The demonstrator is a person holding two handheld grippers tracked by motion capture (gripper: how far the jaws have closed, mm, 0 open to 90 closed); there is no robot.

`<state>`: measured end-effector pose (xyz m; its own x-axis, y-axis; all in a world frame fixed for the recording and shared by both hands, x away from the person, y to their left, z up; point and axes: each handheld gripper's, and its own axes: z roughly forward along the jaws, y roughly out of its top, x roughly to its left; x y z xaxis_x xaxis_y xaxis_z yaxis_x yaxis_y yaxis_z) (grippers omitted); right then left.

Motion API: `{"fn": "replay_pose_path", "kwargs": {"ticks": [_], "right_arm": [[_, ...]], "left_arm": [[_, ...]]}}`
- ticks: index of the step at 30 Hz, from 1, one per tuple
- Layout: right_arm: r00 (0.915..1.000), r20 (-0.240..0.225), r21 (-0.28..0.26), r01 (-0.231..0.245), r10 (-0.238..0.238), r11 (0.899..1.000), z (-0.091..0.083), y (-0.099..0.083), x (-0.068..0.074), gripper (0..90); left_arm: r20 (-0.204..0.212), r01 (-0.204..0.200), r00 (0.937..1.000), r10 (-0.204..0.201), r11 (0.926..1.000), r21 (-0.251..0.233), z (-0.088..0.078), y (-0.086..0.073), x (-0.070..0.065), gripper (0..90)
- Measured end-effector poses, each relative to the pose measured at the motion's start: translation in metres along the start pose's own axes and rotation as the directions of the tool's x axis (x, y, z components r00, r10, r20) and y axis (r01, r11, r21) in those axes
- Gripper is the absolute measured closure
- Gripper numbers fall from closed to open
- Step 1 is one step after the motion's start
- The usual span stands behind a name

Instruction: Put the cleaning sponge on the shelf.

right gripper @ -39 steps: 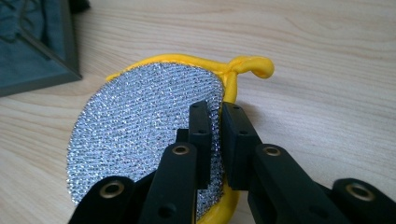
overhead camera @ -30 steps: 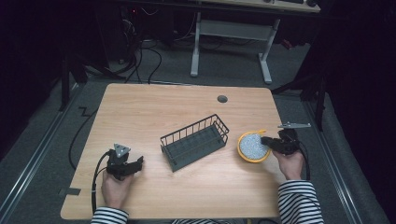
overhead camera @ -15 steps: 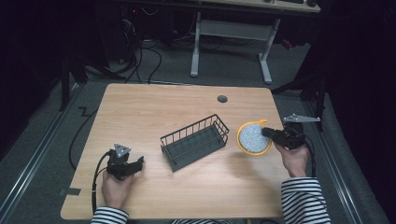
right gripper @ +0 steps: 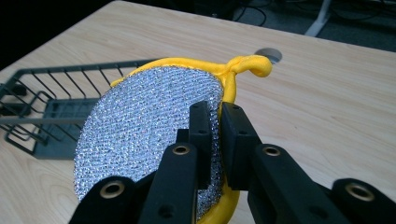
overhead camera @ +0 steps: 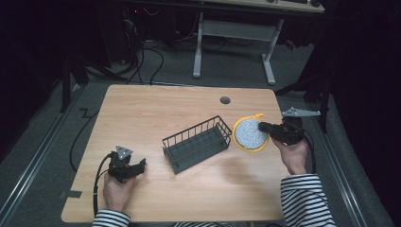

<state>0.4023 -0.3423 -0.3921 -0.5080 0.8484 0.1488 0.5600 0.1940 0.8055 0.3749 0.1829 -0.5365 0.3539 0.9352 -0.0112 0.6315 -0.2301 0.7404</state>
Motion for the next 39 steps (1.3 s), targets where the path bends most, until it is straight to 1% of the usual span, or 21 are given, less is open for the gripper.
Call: {"fn": "replay_pose_path", "kwargs": {"ticks": [1, 2, 4, 5, 6, 7, 8, 10, 11, 14, 17, 19, 26, 28, 34, 35, 38, 39], "right_arm": [[0.9999, -0.012, -0.004, 0.001, -0.001, 1.0, 0.002, 0.004, 0.003, 83.8], [0.9999, -0.012, -0.004, 0.001, -0.001, 1.0, 0.002, 0.004, 0.003, 83.8], [0.9998, -0.02, -0.007, 0.007, -0.007, 1.0, 0.006, 0.011, 0.007, 83.8], [0.9998, -0.02, -0.007, 0.007, -0.007, 1.0, 0.006, 0.011, 0.007, 83.8], [0.9996, -0.025, -0.01, 0.015, -0.015, 1.0, 0.008, 0.017, 0.009, 83.8], [0.9996, -0.025, -0.01, 0.015, -0.015, 1.0, 0.008, 0.017, 0.009, 83.8], [0.9992, -0.029, -0.007, 0.026, -0.026, 1.0, 0.011, 0.022, 0.013, 83.8], [0.9991, -0.032, -0.005, 0.027, -0.028, 1.0, 0.012, 0.024, 0.014, 83.8], [0.9988, -0.035, -0.002, 0.035, -0.035, 0.999, 0.015, 0.029, 0.017, 83.8], [0.9983, -0.04, -0.003, 0.043, -0.043, 0.999, 0.019, 0.034, 0.02, 83.8], [0.9972, -0.052, -0.004, 0.053, -0.053, 0.999, 0.027, 0.044, 0.025, 83.7], [0.9972, -0.054, -0.007, 0.052, -0.052, 0.999, 0.03, 0.046, 0.027, 83.6], [0.9958, -0.072, 0.003, 0.056, -0.056, 0.998, 0.053, 0.06, 0.037, 83.6], [0.9949, -0.082, 0.013, 0.06, -0.059, 0.998, 0.064, 0.063, 0.042, 83.6], [0.9925, -0.1, 0.028, 0.074, -0.07, 0.997, 0.083, 0.068, 0.051, 83.6], [0.9925, -0.1, 0.028, 0.074, -0.07, 0.997, 0.083, 0.068, 0.051, 83.6], [0.9924, -0.106, 0.036, 0.066, -0.062, 0.997, 0.096, 0.069, 0.054, 83.6], [0.9924, -0.106, 0.036, 0.066, -0.062, 0.997, 0.096, 0.069, 0.054, 83.6]], "left_arm": [[0.0, 0.0, 1.0, 0.0, 1.0, 0.0, 0.0, 0.0, 0.0, 28.0], [0.0, 0.0, 1.0, 0.0, 1.0, 0.0, 0.0, 0.0, 0.0, 28.0], [0.001, -0.001, 1.0, 0.001, 1.0, 0.0, 0.0, 0.0, 0.0, 28.0], [0.001, -0.001, 1.0, 0.001, 1.0, 0.0, 0.0, 0.0, 0.0, 28.0], [0.001, -0.001, 1.0, 0.001, 1.0, 0.0, 0.0, 0.0, 0.0, 28.0], [0.0, -0.001, 1.0, 0.001, 1.0, 0.0, 0.0, 0.0, 0.0, 28.0], [0.0, -0.001, 1.0, 0.001, 1.0, 0.0, 0.0, 0.0, 0.0, 28.0], [0.0, -0.001, 1.0, 0.001, 1.0, 0.0, 0.0, 0.0, 0.0, 28.0], [0.001, -0.001, 1.0, 0.001, 1.0, 0.0, 0.0, 0.0, 0.0, 28.0], [0.001, -0.001, 1.0, 0.001, 1.0, 0.0, 0.0, 0.0, 0.0, 28.0], [0.001, -0.003, 1.0, 0.003, 1.0, 0.002, 0.0, 0.0, 0.0, 28.0], [0.001, -0.003, 1.0, 0.003, 1.0, 0.002, 0.0, 0.0, 0.0, 28.0], [0.001, -0.003, 1.0, 0.003, 1.0, 0.002, 0.0, 0.0, 0.0, 27.9], [0.002, -0.002, 1.0, 0.002, 1.0, 0.001, 0.0, 0.0, 0.0, 27.8], [0.002, -0.004, 1.0, 0.004, 1.0, 0.002, 0.0, 0.0, 0.0, 27.7], [0.002, -0.004, 1.0, 0.004, 1.0, 0.002, 0.0, 0.0, 0.0, 27.7], [0.002, -0.002, 1.0, 0.002, 1.0, 0.001, 0.0, 0.0, 0.0, 27.7], [0.002, -0.002, 1.0, 0.002, 1.0, 0.001, 0.0, 0.0, 0.0, 27.8]]}}
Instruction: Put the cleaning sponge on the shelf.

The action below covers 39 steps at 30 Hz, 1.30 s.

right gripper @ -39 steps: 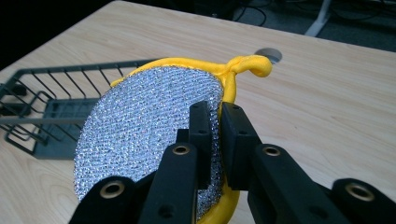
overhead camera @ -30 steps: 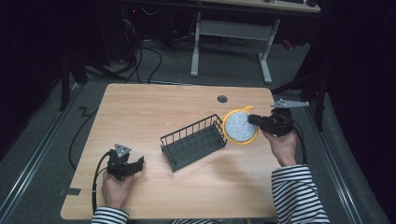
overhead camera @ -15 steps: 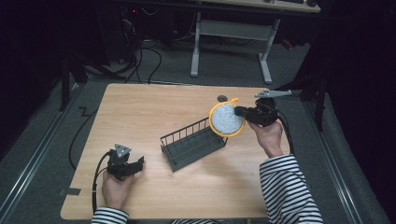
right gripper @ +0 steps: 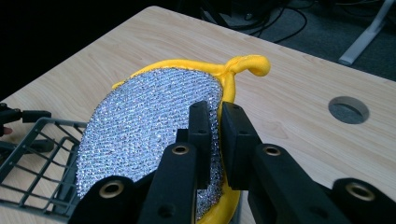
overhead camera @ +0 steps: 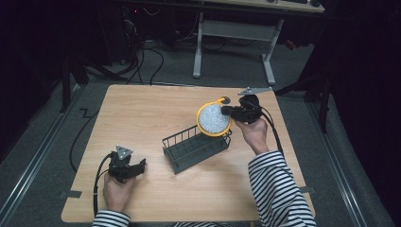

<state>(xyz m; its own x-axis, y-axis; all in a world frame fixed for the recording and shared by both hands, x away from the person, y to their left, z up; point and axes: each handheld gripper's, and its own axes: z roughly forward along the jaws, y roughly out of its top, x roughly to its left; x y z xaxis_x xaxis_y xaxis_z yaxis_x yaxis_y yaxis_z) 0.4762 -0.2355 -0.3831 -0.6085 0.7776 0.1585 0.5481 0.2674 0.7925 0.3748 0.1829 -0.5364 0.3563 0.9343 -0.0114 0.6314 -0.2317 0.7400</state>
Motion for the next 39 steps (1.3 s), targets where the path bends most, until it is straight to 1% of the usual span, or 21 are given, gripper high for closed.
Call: {"fn": "replay_pose_path", "kwargs": {"ticks": [2, 3, 4, 6, 8, 9, 10, 12, 13, 15, 16, 17, 19, 27, 32, 35, 38, 39], "right_arm": [[1.0, -0.007, 0.0, 0.002, -0.002, 1.0, 0.006, 0.001, 0.002, 83.5], [0.9999, -0.011, 0.004, 0.011, -0.011, 1.0, 0.011, 0.0, 0.005, 83.5], [0.9999, -0.011, 0.004, 0.011, -0.011, 1.0, 0.011, 0.0, 0.005, 83.5], [0.9997, -0.016, 0.014, 0.016, -0.015, 1.0, 0.018, -0.001, 0.008, 83.4], [0.9997, -0.015, 0.022, 0.017, -0.017, 1.0, 0.021, -0.002, 0.009, 83.3], [0.9999, -0.012, 0.037, 0.013, -0.013, 0.999, 0.026, -0.004, 0.009, 83.2], [0.9999, -0.012, 0.037, 0.013, -0.013, 0.999, 0.026, -0.004, 0.009, 83.2], [0.9996, 0.004, 0.055, 0.026, -0.026, 0.998, 0.031, -0.007, 0.01, 83.1], [0.9997, 0.002, 0.055, 0.026, -0.026, 0.998, 0.033, -0.009, 0.01, 83.0], [0.9997, 0.002, 0.057, 0.023, -0.023, 0.998, 0.034, -0.009, 0.011, 82.9], [0.9996, 0.005, 0.063, 0.027, -0.027, 0.998, 0.035, -0.01, 0.011, 82.8], [0.9991, 0.01, 0.066, 0.04, -0.041, 0.997, 0.036, -0.012, 0.011, 82.7], [0.9991, 0.01, 0.067, 0.041, -0.042, 0.997, 0.036, -0.012, 0.011, 82.7], [0.9982, 0.016, 0.065, 0.057, -0.058, 0.996, 0.035, -0.024, 0.01, 82.6], [0.9981, 0.009, 0.07, 0.061, -0.062, 0.996, 0.035, -0.025, 0.01, 82.7], [0.9968, 0.007, 0.083, 0.079, -0.08, 0.993, 0.035, -0.028, 0.012, 82.8], [0.9971, 0.004, 0.089, 0.075, -0.075, 0.993, 0.035, -0.031, 0.012, 82.7], [0.997, 0.002, 0.096, 0.077, -0.077, 0.992, 0.036, -0.034, 0.012, 86.5]], "left_arm": [[0.0, 0.0, 1.0, 0.0, 1.0, 0.0, 0.0, 0.0, 0.0, 27.7], [0.0, 0.0, 1.0, 0.0, 1.0, 0.0, 0.0, 0.0, 0.0, 27.8], [0.0, 0.0, 1.0, 0.0, 1.0, 0.0, 0.0, 0.0, 0.0, 27.8], [0.0, -0.002, 1.0, 0.002, 1.0, 0.002, 0.0, 0.0, 0.0, 27.7], [0.0, 0.0, 1.0, 0.0, 1.0, 0.0, 0.0, 0.0, 0.0, 27.7], [0.0, 0.0, 1.0, 0.0, 1.0, 0.0, 0.0, 0.0, 0.0, 27.7], [0.0, 0.0, 1.0, 0.0, 1.0, 0.0, 0.0, 0.0, 0.0, 27.7], [0.0, 0.0, 1.0, 0.0, 1.0, 0.0, 0.0, 0.0, 0.0, 27.7], [0.0, 0.0, 1.0, 0.0, 1.0, 0.0, 0.0, 0.0, 0.0, 27.7], [0.0, 0.0, 1.0, 0.0, 1.0, 0.0, 0.0, 0.0, 0.0, 27.7], [0.0, -0.002, 1.0, 0.002, 1.0, 0.001, 0.0, 0.0, 0.0, 27.7], [0.0, -0.002, 1.0, 0.002, 1.0, 0.001, 0.0, 0.0, 0.0, 27.7], [0.0, 0.0, 1.0, 0.0, 1.0, 0.0, 0.0, 0.0, 0.0, 27.7], [0.0, -0.002, 1.0, 0.002, 1.0, 0.002, 0.0, 0.0, 0.0, 27.7], [-0.001, -0.002, 1.0, 0.002, 1.0, 0.002, 0.0, 0.0, 0.0, 27.7], [-0.001, 0.0, 1.0, 0.0, 1.0, 0.0, 0.0, 0.0, 0.0, 27.7], [-0.001, -0.002, 1.0, 0.002, 1.0, 0.001, 0.0, 0.0, 0.0, 27.7], [-0.001, 0.0, 1.0, 0.0, 1.0, 0.0, 0.0, 0.0, 0.0, 27.7]]}}
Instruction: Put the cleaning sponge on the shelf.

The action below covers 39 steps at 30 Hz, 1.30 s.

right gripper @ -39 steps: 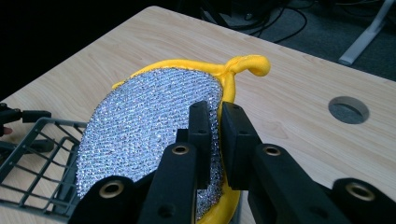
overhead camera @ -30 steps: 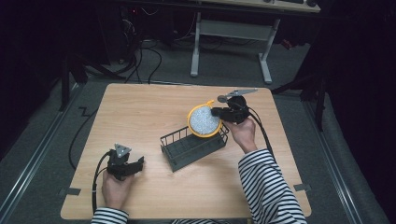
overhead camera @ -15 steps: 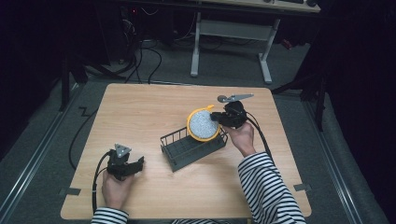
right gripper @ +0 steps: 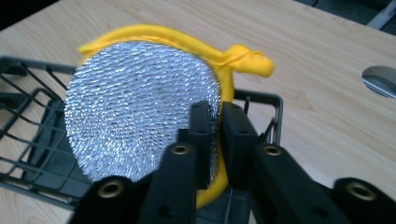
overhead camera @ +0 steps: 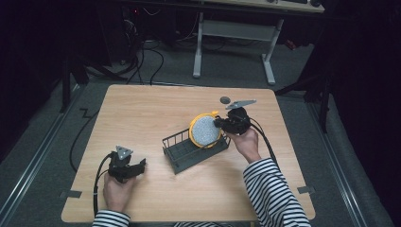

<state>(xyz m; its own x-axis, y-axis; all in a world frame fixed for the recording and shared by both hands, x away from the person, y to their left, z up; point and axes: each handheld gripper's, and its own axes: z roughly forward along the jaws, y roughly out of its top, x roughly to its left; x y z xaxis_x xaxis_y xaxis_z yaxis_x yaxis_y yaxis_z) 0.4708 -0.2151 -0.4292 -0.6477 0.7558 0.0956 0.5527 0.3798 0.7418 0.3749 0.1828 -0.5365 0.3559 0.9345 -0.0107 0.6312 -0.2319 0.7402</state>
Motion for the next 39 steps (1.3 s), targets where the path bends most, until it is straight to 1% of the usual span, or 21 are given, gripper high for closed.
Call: {"fn": "replay_pose_path", "kwargs": {"ticks": [5, 10, 11, 13, 15, 16, 17, 18, 22, 23, 25, 26, 27, 28, 30, 31, 32, 33, 35, 37, 39], "right_arm": [[0.9999, -0.01, 0.006, -0.008, 0.008, 1.0, 0.0, -0.006, -0.002, 87.0], [0.9997, -0.023, 0.006, -0.012, 0.012, 1.0, -0.001, -0.007, -0.002, 83.8], [0.9997, -0.022, 0.004, -0.014, 0.014, 1.0, -0.002, -0.007, -0.002, 76.7], [0.9996, -0.018, 0.0, -0.024, 0.024, 1.0, -0.003, -0.007, -0.002, 69.9], [0.9995, -0.012, -0.006, -0.028, 0.028, 1.0, -0.005, -0.007, -0.003, 67.5], [0.9992, -0.003, -0.019, -0.039, 0.039, 0.999, -0.01, -0.006, -0.003, 62.3], [0.9992, -0.003, -0.019, -0.039, 0.039, 0.999, -0.01, -0.006, -0.003, 62.3], [0.9991, 0.01, -0.039, -0.04, 0.041, 0.998, -0.018, -0.005, -0.002, 58.8], [0.9987, 0.029, -0.063, -0.039, 0.041, 0.997, -0.028, -0.005, -0.003, 56.1], [0.9973, 0.044, -0.079, -0.055, 0.058, 0.995, -0.036, -0.007, -0.005, 54.6], [0.9969, 0.049, -0.086, -0.058, 0.062, 0.995, -0.04, -0.008, -0.006, 54.2], [0.996, 0.054, -0.092, -0.066, 0.071, 0.994, -0.044, -0.01, -0.008, 54.0], [0.9943, 0.069, -0.1, -0.074, 0.081, 0.992, -0.054, -0.014, -0.011, 53.3], [0.9943, 0.069, -0.1, -0.074, 0.081, 0.992, -0.054, -0.014, -0.011, 53.3], [0.9931, 0.081, -0.109, -0.076, 0.085, 0.991, -0.062, -0.017, -0.013, 53.2], [0.9914, 0.09, -0.134, -0.082, 0.095, 0.988, -0.072, -0.021, -0.015, 53.2], [0.9903, 0.093, -0.141, -0.089, 0.103, 0.986, -0.077, -0.023, -0.016, 53.2], [0.9903, 0.093, -0.141, -0.089, 0.103, 0.986, -0.077, -0.023, -0.016, 53.2], [0.9864, 0.112, -0.151, -0.103, 0.12, 0.983, -0.089, -0.032, -0.022, 53.2], [0.9841, 0.123, -0.157, -0.108, 0.128, 0.982, -0.096, -0.036, -0.024, 53.3], [0.9817, 0.127, -0.178, -0.118, 0.142, 0.977, -0.103, -0.041, -0.026, 53.3]], "left_arm": [[0.0, 0.0, 1.0, 0.0, 1.0, 0.001, 0.0, 0.0, 0.0, 27.7], [0.0, -0.002, 1.0, 0.002, 1.0, 0.002, 0.0, 0.0, 0.0, 27.7], [0.0, -0.002, 1.0, 0.002, 1.0, 0.002, 0.0, 0.0, 0.0, 27.7], [0.0, 0.0, 1.0, 0.0, 1.0, 0.0, 0.0, 0.0, 0.0, 27.7], [0.0, 0.0, 1.0, 0.0, 1.0, 0.001, 0.0, 0.0, 0.0, 27.7], [0.0, -0.002, 1.0, 0.002, 1.0, 0.002, 0.0, 0.0, 0.0, 27.7], [0.0, -0.002, 1.0, 0.002, 1.0, 0.002, 0.0, 0.0, 0.0, 27.7], [0.0, -0.002, 1.0, 0.002, 1.0, 0.002, 0.0, 0.0, 0.0, 27.7], [0.0, 0.0, 1.0, 0.0, 1.0, 0.0, 0.0, 0.0, 0.0, 27.7], [0.0, 0.0, 1.0, 0.0, 1.0, 0.0, 0.0, 0.0, 0.0, 27.7], [0.001, 0.0, 1.0, 0.0, 1.0, 0.0, 0.0, 0.0, 0.0, 27.7], [0.001, 0.0, 1.0, 0.0, 1.0, 0.0, 0.0, 0.0, 0.0, 27.7], [0.001, 0.0, 1.0, 0.0, 1.0, 0.0, 0.0, 0.0, 0.0, 27.7], [0.001, 0.0, 1.0, 0.0, 1.0, 0.0, 0.0, 0.0, 0.0, 27.7], [0.001, 0.0, 1.0, 0.0, 1.0, 0.0, 0.0, 0.0, 0.0, 27.7], [0.001, 0.0, 1.0, 0.0, 1.0, 0.0, 0.0, 0.0, 0.0, 27.8], [0.001, 0.0, 1.0, 0.0, 1.0, 0.0, 0.0, 0.0, 0.0, 27.7], [0.001, 0.0, 1.0, 0.0, 1.0, 0.0, 0.0, 0.0, 0.0, 27.7], [0.001, -0.002, 1.0, 0.002, 1.0, 0.002, 0.0, 0.0, 0.0, 27.7], [0.001, 0.001, 1.0, -0.001, 1.0, 0.0, 0.0, 0.0, 0.0, 27.7], [0.001, 0.001, 1.0, -0.001, 1.0, 0.0, 0.0, 0.0, 0.0, 27.7]]}}
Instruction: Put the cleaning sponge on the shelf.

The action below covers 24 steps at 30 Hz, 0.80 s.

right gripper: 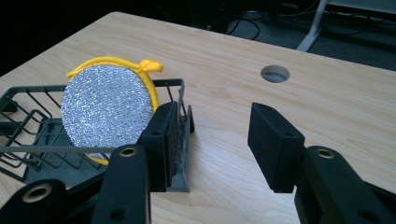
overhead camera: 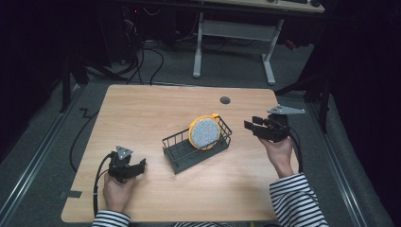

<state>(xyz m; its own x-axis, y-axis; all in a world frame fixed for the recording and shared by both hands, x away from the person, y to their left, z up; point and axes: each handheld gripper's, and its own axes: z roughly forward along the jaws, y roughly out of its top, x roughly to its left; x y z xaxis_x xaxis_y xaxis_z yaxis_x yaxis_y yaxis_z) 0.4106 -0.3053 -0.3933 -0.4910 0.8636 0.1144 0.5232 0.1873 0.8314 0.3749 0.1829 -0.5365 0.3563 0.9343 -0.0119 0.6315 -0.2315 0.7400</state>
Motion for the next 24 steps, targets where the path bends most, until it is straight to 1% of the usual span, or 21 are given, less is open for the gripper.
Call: {"fn": "replay_pose_path", "kwargs": {"ticks": [2, 3, 5, 6, 7, 9, 10, 11, 12, 14, 18, 20, 21, 22, 24], "right_arm": [[1.0, 0.003, -0.007, -0.001, 0.001, 1.0, -0.003, -0.002, -0.002, 53.3], [0.9998, 0.014, -0.01, -0.016, 0.016, 1.0, -0.01, -0.006, -0.005, 53.3], [0.9997, 0.019, -0.012, -0.015, 0.016, 1.0, -0.012, -0.007, -0.007, 53.3], [0.9993, 0.029, -0.015, -0.022, 0.022, 1.0, -0.019, -0.009, -0.01, 53.3], [0.9993, 0.029, -0.015, -0.022, 0.022, 1.0, -0.019, -0.009, -0.01, 53.3], [0.9991, 0.034, -0.034, -0.023, 0.024, 0.999, -0.029, -0.01, -0.011, 53.3], [0.9991, 0.034, -0.034, -0.023, 0.024, 0.999, -0.029, -0.01, -0.011, 53.3], [0.999, 0.036, -0.049, -0.025, 0.026, 0.999, -0.035, -0.01, -0.012, 53.3], [0.999, 0.036, -0.049, -0.025, 0.026, 0.999, -0.035, -0.01, -0.012, 53.3], [0.9986, 0.041, -0.064, -0.031, 0.034, 0.997, -0.045, -0.012, -0.015, 53.2], [0.9983, 0.037, -0.074, -0.043, 0.046, 0.996, -0.051, -0.017, -0.017, 53.5], [0.9978, 0.037, -0.067, -0.053, 0.056, 0.996, -0.054, -0.022, -0.017, 53.5], [0.9975, 0.039, -0.072, -0.056, 0.059, 0.996, -0.057, -0.026, -0.018, 53.5], [0.9975, 0.039, -0.072, -0.056, 0.059, 0.996, -0.057, -0.026, -0.018, 53.5], [0.9974, 0.042, -0.074, -0.054, 0.058, 0.996, -0.062, -0.033, -0.017, 53.5]], "left_arm": [[0.0, 0.0, 1.0, 0.0, 1.0, 0.0, 0.0, 0.0, 0.0, 27.7], [0.0, 0.0, 1.0, 0.0, 1.0, 0.0, 0.0, 0.0, 0.0, 27.8], [0.0, 0.0, 1.0, 0.0, 1.0, 0.0, 0.0, 0.0, 0.0, 27.7], [0.0, 0.0, 1.0, 0.0, 1.0, 0.0, 0.0, 0.0, 0.0, 27.7], [0.0, 0.0, 1.0, 0.0, 1.0, 0.0, 0.0, 0.0, 0.0, 27.7], [0.0, 0.0, 1.0, 0.0, 1.0, 0.0, 0.0, 0.0, 0.0, 27.7], [0.0, 0.0, 1.0, 0.0, 1.0, 0.0, 0.0, 0.0, 0.0, 27.7], [0.001, 0.0, 1.0, 0.0, 1.0, 0.0, 0.0, 0.0, 0.0, 27.8], [0.001, 0.0, 1.0, 0.0, 1.0, 0.0, 0.0, 0.0, 0.0, 27.7], [0.0, 0.001, 1.0, -0.001, 1.0, -0.001, 0.0, 0.0, 0.0, 27.8], [0.0, 0.001, 1.0, -0.001, 1.0, -0.002, 0.0, 0.0, 0.0, 27.8], [0.0, 0.001, 1.0, -0.001, 1.0, -0.001, 0.0, 0.0, 0.0, 27.8], [0.0, 0.001, 1.0, -0.001, 1.0, -0.001, 0.0, 0.0, 0.0, 27.7], [0.0, 0.001, 1.0, -0.001, 1.0, -0.002, 0.0, 0.0, 0.0, 27.7], [0.0, 0.001, 1.0, -0.001, 1.0, -0.002, 0.0, 0.0, 0.0, 27.8]]}}
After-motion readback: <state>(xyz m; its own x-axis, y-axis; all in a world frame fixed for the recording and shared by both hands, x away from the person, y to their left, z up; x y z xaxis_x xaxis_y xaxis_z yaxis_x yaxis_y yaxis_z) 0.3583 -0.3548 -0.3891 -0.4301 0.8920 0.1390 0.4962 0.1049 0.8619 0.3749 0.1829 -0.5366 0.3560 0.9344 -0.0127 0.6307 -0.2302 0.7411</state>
